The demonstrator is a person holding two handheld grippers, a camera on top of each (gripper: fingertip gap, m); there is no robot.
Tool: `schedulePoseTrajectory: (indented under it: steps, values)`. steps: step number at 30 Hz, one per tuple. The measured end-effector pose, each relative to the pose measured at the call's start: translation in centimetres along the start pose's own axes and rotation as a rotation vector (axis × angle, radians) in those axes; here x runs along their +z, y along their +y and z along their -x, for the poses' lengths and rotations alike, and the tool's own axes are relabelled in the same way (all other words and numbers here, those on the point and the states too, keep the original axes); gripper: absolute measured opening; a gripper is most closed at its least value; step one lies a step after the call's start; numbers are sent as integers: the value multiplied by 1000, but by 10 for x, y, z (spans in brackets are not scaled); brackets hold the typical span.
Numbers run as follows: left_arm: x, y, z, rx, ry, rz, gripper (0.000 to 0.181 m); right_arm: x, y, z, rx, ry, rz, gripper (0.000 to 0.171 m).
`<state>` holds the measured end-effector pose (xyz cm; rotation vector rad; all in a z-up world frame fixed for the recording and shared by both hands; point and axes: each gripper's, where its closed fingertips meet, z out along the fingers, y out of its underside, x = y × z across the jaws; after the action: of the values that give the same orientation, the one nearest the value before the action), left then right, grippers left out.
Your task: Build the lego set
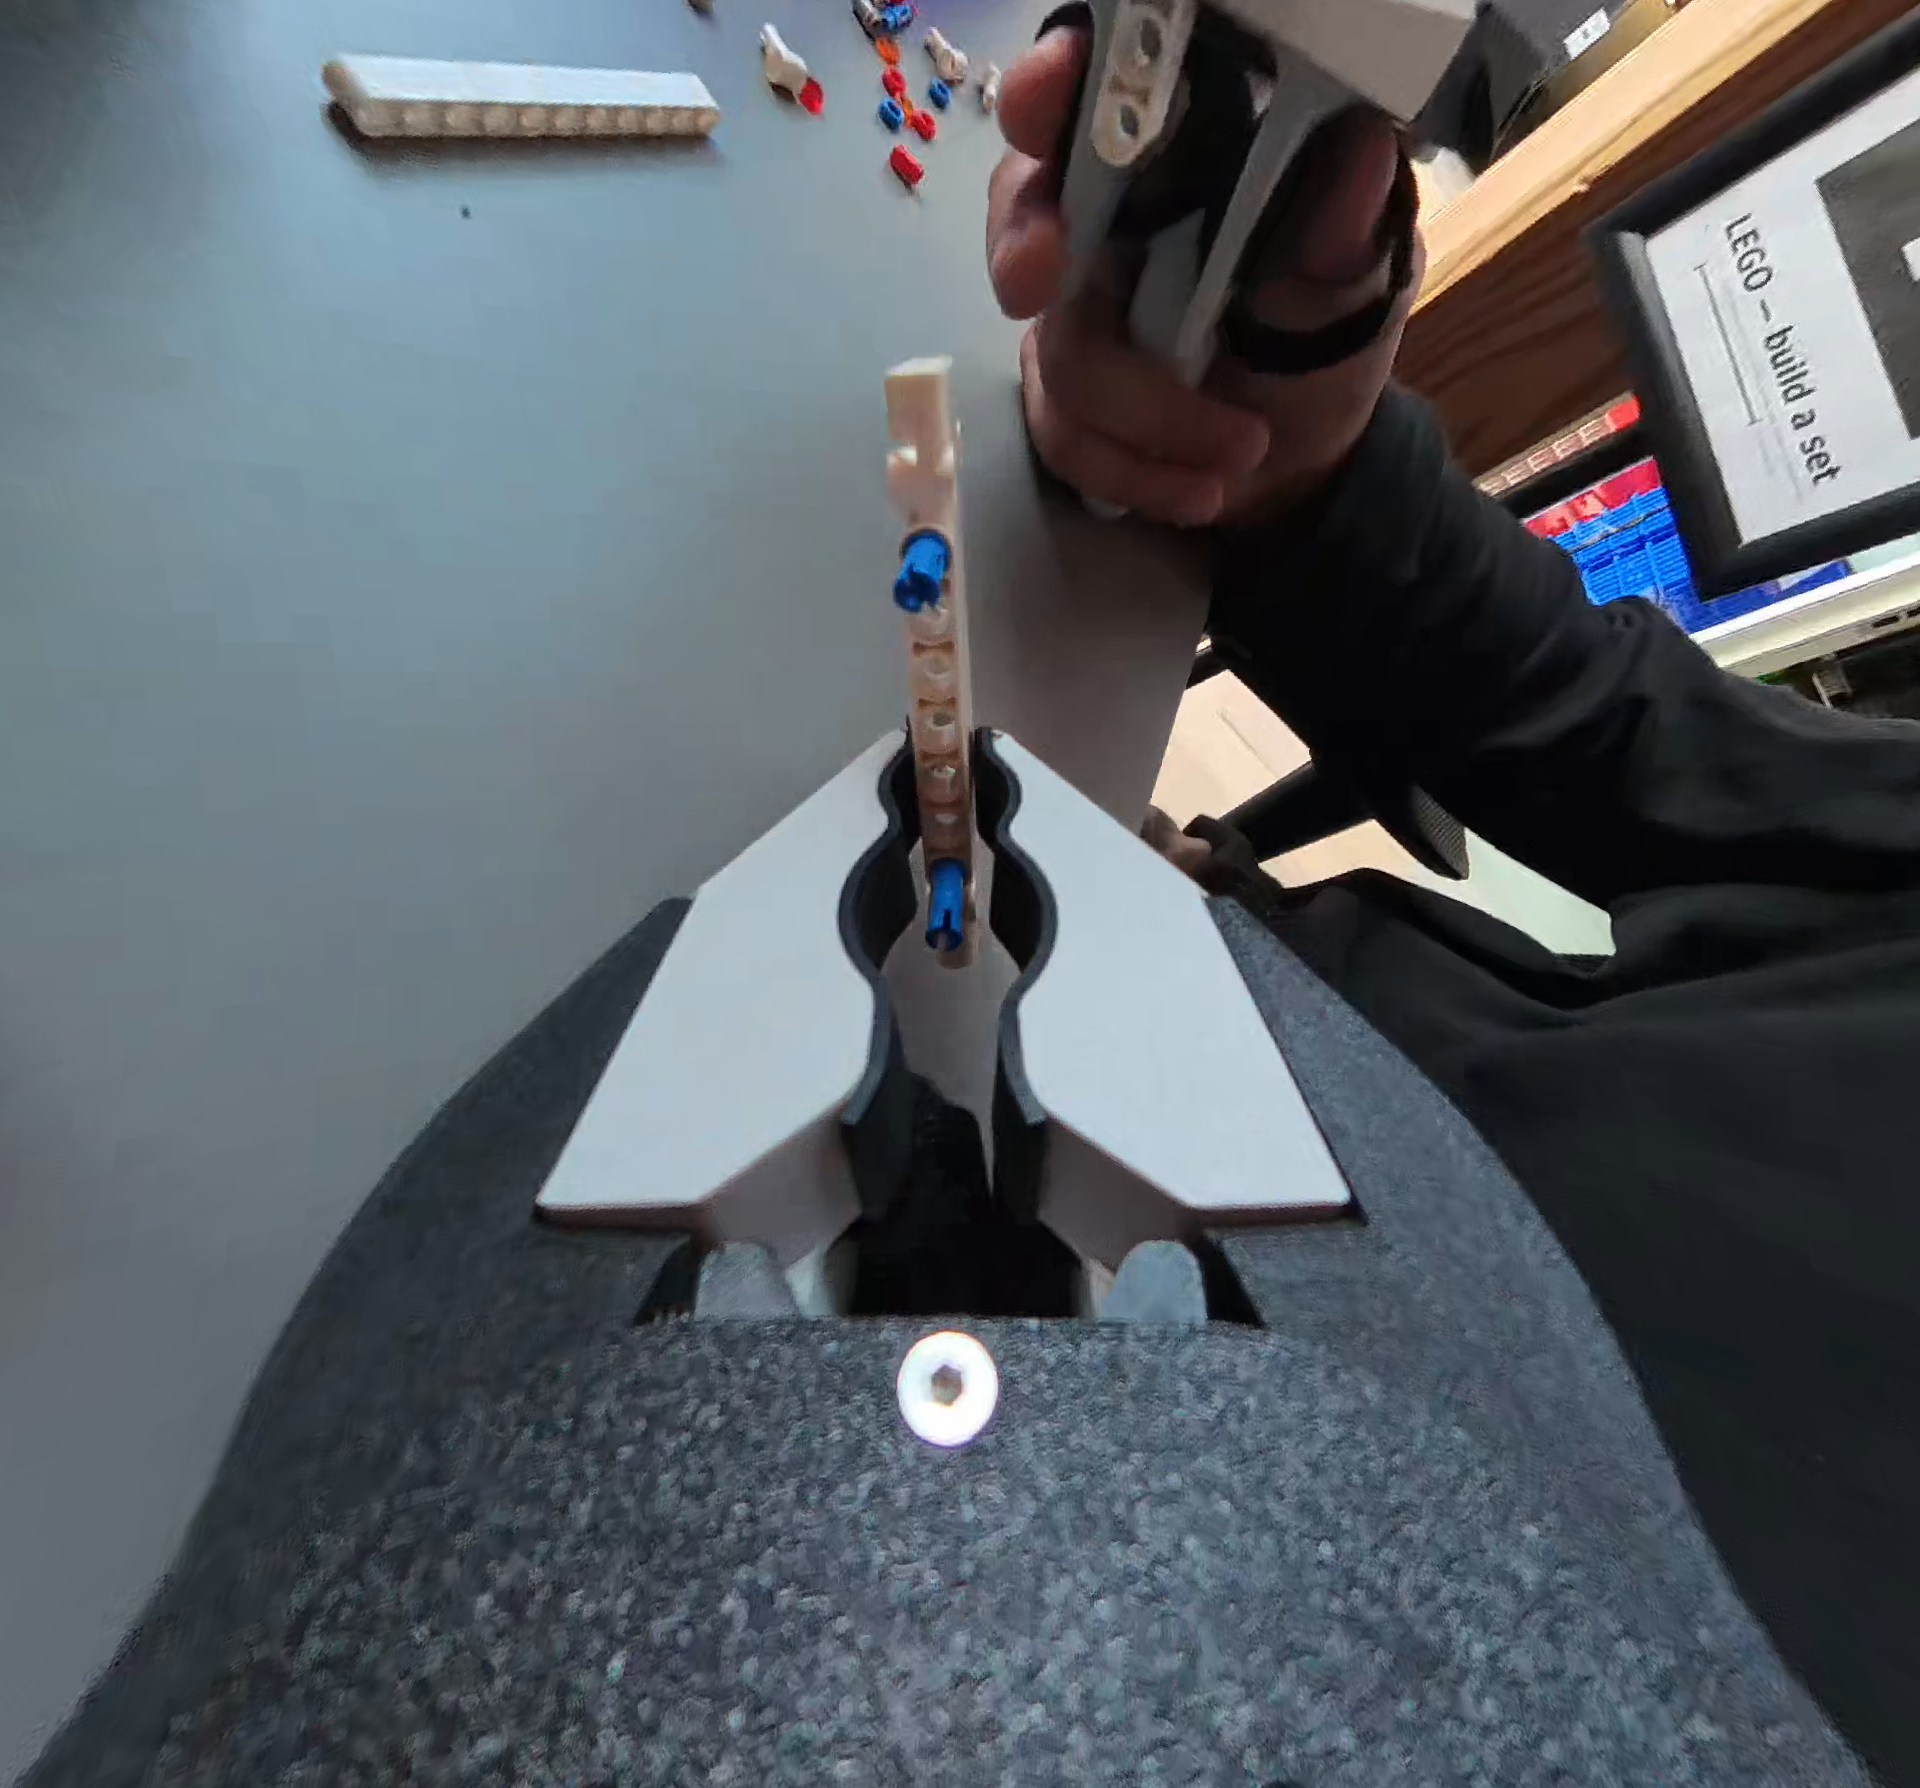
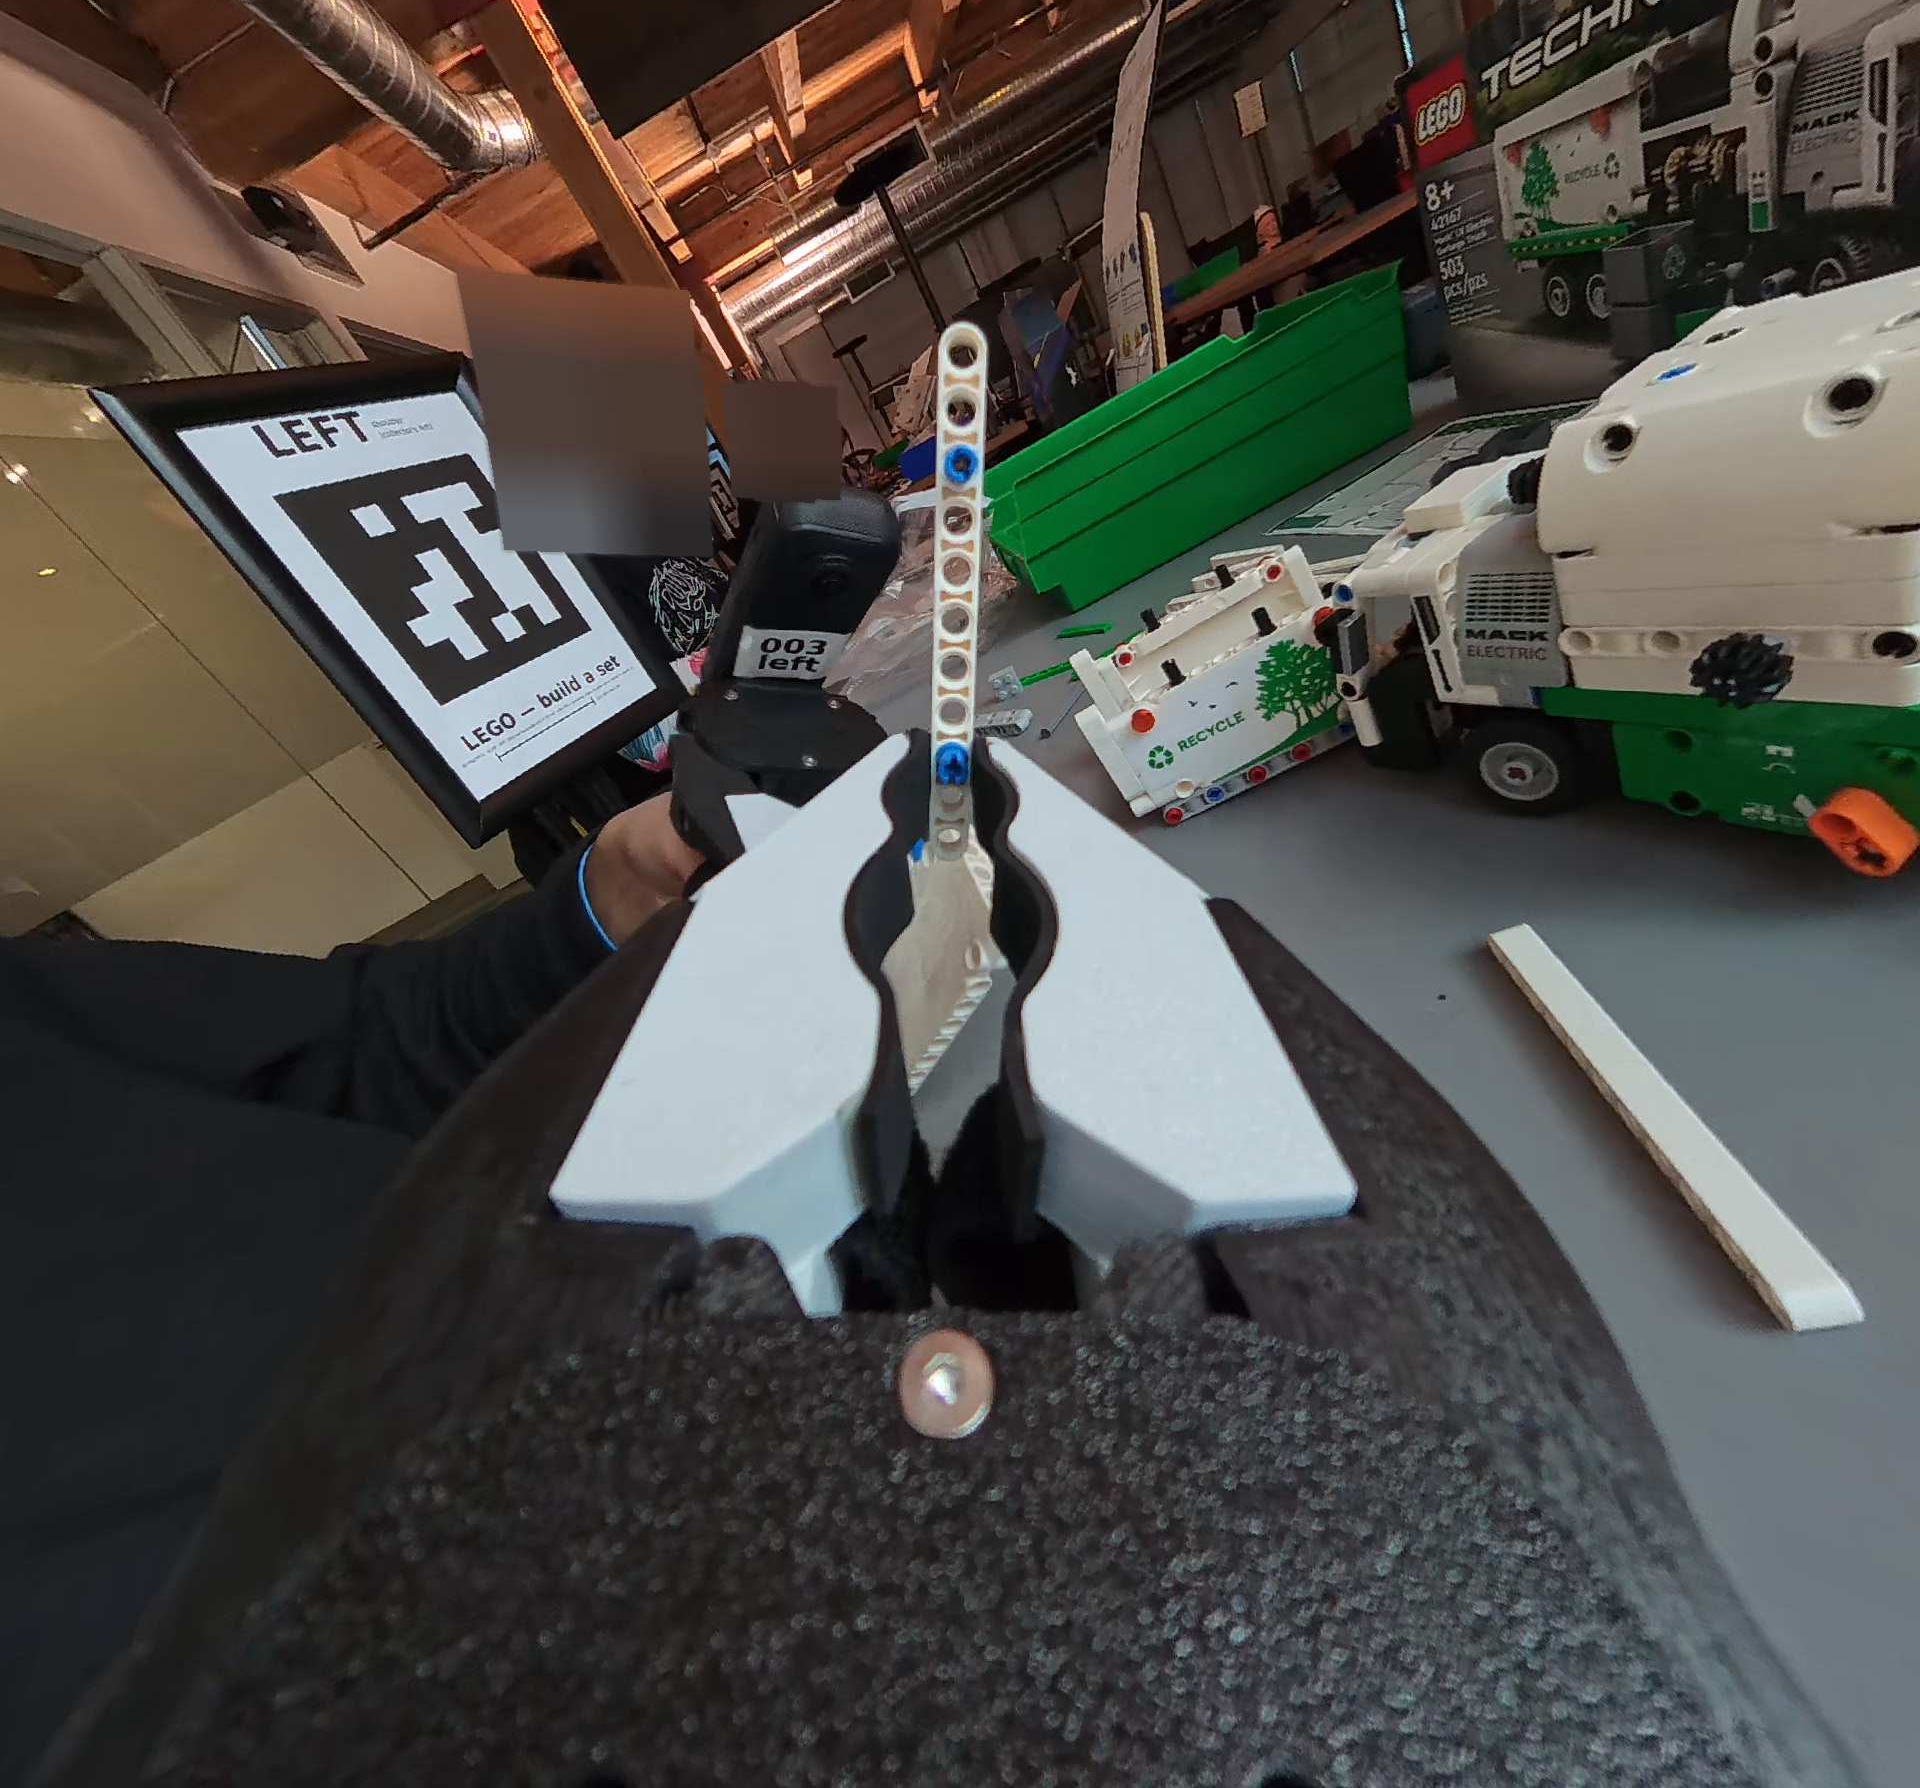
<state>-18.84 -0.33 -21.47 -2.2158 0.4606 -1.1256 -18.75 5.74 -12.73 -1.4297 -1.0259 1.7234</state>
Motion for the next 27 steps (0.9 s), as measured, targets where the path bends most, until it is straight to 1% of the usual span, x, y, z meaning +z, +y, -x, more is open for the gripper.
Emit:
schedulePoseTrajectory:
  steps: [5,9,11,14,15,21,24,27]
  values:
    - [2,2,5,-25,-23,11,5,-1,0,3,-26,-1,-3,6]
    - [3,2,12,-63,-43,21,9,-2,-1,5,-31,-3,-13,5]
    - [2,1,15,-61,-72,11,15,-2,0,4,-25,-4,-10,5]
    - [-1,-3,20,-47,-120,-18,31,-1,1,3,-19,0,1,6]
    - [-2,-2,21,-36,-131,-16,33,-1,2,3,-17,-1,5,6]
    - [-12,4,25,53,-197,21,37,2,6,12,4,-67,35,5]
    - [-19,13,21,70,-193,68,38,2,6,18,17,-107,33,6]
    - [-26,16,26,85,-256,99,39,4,7,18,6,-105,37,5]
